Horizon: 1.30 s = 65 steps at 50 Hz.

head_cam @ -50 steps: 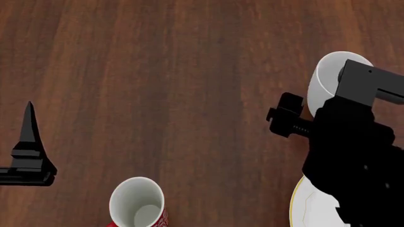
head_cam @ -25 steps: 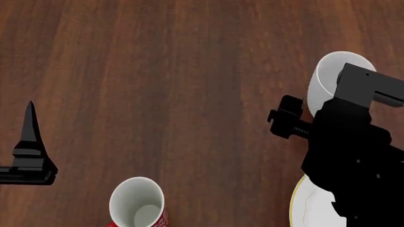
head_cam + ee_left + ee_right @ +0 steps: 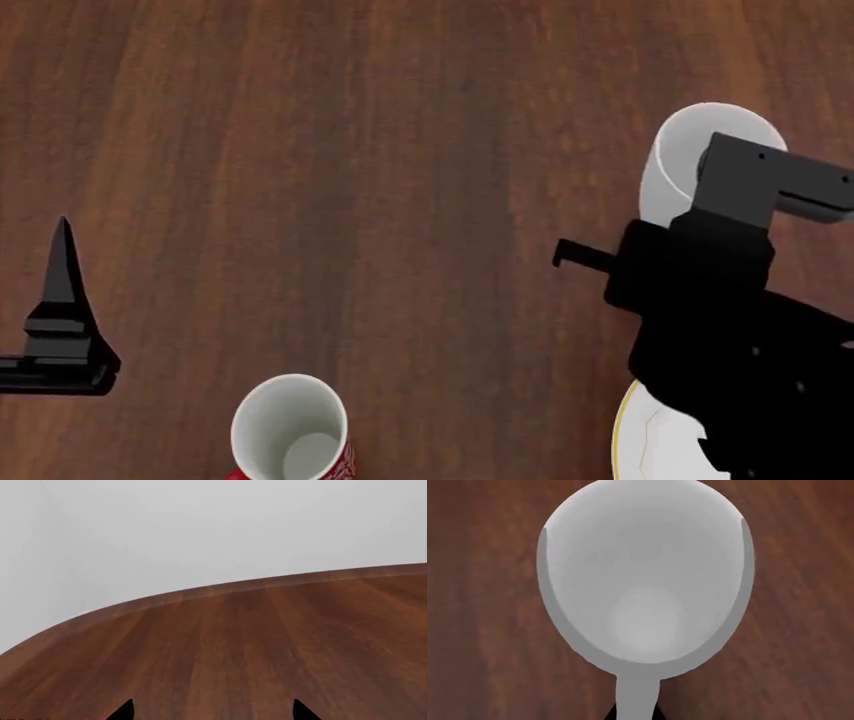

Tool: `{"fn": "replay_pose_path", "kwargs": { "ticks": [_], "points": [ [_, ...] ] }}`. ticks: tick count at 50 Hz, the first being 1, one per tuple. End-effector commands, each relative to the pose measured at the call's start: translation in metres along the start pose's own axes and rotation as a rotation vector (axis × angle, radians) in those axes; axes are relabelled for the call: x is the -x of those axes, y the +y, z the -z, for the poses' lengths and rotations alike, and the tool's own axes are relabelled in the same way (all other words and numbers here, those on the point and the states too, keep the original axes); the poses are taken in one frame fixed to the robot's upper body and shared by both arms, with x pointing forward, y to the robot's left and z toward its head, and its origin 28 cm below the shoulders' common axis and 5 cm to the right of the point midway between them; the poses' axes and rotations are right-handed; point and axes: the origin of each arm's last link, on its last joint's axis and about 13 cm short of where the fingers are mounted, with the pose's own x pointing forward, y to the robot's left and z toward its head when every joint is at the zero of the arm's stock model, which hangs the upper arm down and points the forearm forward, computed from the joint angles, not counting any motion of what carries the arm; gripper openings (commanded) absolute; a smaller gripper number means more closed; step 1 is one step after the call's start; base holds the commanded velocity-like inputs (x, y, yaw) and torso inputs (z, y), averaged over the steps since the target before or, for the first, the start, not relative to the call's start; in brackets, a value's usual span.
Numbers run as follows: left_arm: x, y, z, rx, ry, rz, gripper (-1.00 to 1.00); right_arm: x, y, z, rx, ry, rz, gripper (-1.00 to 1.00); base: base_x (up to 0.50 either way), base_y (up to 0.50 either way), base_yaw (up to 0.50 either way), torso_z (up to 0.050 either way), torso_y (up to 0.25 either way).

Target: Put the white mug on the plate.

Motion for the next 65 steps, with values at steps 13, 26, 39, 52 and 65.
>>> {"fn": "replay_pose_path", "kwargs": {
  "ticks": [13, 26, 39, 52, 65],
  "points": [
    [0.001, 0.0, 0.001, 0.012, -0.002, 0.008, 1.0, 0.053, -0.005, -0.004, 0.109, -0.099, -0.037, -1.0, 0.0, 0.0, 0.0, 0.0, 0.0],
    [-0.001, -0.004, 0.001, 0.019, -0.003, 0.021, 1.0, 0.108, -0.026, 0.01, 0.167, -0.137, 0.002, -1.0, 0.0, 0.0, 0.0, 0.0, 0.0],
    [-0.003, -0.008, 0.004, 0.024, 0.001, 0.037, 1.0, 0.135, -0.043, 0.033, 0.192, -0.127, 0.046, -1.0, 0.0, 0.0, 0.0, 0.0, 0.0],
    [-0.003, -0.008, 0.005, 0.024, 0.005, 0.039, 1.0, 0.147, -0.051, 0.054, 0.205, -0.09, 0.051, -1.0, 0.0, 0.0, 0.0, 0.0, 0.0],
    [-0.003, -0.01, 0.003, 0.024, 0.001, 0.05, 1.0, 0.155, -0.061, 0.072, 0.2, -0.058, 0.072, -1.0, 0.0, 0.0, 0.0, 0.0, 0.0]
  ]
}}
